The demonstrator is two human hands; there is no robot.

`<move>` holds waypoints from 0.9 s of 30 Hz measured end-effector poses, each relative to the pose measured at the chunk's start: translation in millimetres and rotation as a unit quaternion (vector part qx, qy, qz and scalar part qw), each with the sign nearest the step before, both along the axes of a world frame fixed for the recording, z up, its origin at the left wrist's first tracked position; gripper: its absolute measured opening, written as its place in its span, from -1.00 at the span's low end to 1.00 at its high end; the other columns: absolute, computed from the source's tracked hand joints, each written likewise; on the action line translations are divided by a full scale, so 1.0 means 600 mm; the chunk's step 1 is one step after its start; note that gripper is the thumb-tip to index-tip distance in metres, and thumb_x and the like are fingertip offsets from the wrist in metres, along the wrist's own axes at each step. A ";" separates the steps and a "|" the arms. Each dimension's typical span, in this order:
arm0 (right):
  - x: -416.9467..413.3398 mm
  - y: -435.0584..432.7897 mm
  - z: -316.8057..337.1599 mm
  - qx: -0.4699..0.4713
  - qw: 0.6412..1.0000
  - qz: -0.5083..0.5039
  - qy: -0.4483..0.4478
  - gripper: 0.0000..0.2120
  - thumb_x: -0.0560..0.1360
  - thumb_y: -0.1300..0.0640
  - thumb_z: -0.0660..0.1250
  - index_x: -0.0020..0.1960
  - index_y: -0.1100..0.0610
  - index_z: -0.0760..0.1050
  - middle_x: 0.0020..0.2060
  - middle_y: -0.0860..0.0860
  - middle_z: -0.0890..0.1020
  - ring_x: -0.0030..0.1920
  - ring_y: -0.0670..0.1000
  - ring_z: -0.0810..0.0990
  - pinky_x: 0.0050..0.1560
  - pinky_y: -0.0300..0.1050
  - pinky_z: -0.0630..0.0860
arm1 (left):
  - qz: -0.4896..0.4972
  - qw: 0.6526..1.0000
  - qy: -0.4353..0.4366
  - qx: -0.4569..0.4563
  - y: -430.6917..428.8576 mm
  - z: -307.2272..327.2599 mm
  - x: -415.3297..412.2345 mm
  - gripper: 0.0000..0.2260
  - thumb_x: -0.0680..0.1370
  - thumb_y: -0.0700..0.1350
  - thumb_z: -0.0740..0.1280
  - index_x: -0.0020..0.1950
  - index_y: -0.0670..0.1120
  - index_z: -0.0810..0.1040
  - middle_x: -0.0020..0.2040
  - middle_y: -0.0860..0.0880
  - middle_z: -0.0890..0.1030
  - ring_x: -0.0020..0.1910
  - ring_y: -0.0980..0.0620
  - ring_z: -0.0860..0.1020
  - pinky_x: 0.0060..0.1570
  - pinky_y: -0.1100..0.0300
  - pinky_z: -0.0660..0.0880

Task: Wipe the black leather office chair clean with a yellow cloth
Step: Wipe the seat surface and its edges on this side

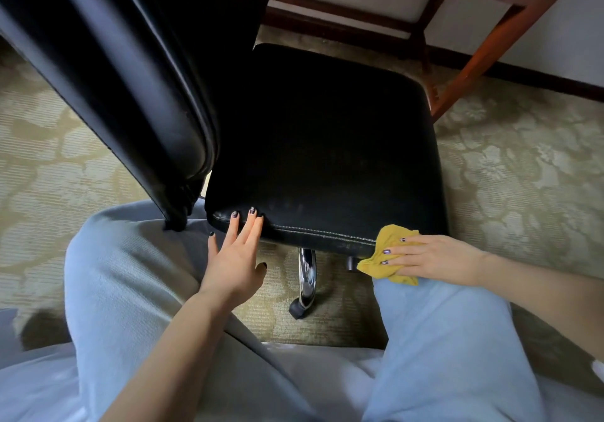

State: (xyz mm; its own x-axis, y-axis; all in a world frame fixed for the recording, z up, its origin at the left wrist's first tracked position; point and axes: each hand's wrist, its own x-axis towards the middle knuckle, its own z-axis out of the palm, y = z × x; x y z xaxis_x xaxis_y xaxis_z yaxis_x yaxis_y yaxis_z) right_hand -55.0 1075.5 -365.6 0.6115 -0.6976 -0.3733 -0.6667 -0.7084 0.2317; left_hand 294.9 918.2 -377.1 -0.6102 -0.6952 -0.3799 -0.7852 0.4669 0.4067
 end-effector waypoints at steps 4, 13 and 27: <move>0.012 -0.001 0.015 0.039 0.999 -0.010 -0.010 -0.39 0.01 0.11 0.70 0.05 -0.04 0.66 0.14 -0.10 0.63 0.19 -0.03 0.58 0.19 -0.06 0.49 | -0.003 1.000 0.001 0.000 0.001 0.000 -0.001 -0.28 0.59 -0.05 0.22 0.55 -0.01 -0.23 0.55 0.07 -0.27 0.51 -0.03 -0.30 0.45 -0.19 -0.11; 0.082 -0.081 -0.004 0.067 0.996 0.023 -0.055 -0.40 0.06 0.14 0.70 0.07 0.00 0.65 0.16 -0.05 0.63 0.24 -0.02 0.55 0.21 -0.09 0.45 | -0.001 1.000 0.005 0.003 0.000 -0.001 0.001 -0.29 0.59 -0.06 0.21 0.55 -0.01 -0.23 0.55 0.08 -0.27 0.51 -0.03 -0.30 0.45 -0.19 -0.11; 0.262 -0.231 -0.041 -0.025 0.975 0.022 -0.221 -0.70 0.30 0.35 0.52 -0.01 0.12 0.64 0.05 0.01 0.65 0.21 0.04 0.55 0.24 -0.03 0.47 | -0.001 0.999 -0.040 -0.019 0.005 0.005 0.000 -0.32 0.61 -0.04 0.16 0.55 -0.02 -0.25 0.54 0.05 -0.30 0.50 -0.11 -0.32 0.44 -0.19 -0.17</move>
State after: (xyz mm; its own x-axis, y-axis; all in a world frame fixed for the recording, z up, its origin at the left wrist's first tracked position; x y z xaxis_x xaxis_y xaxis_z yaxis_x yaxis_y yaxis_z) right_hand 102.3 937.1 -390.0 0.7354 -0.6768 -0.0332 -0.6776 -0.7345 -0.0368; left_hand 295.2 921.0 -374.1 -0.5799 -0.7093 -0.4007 -0.8138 0.4824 0.3240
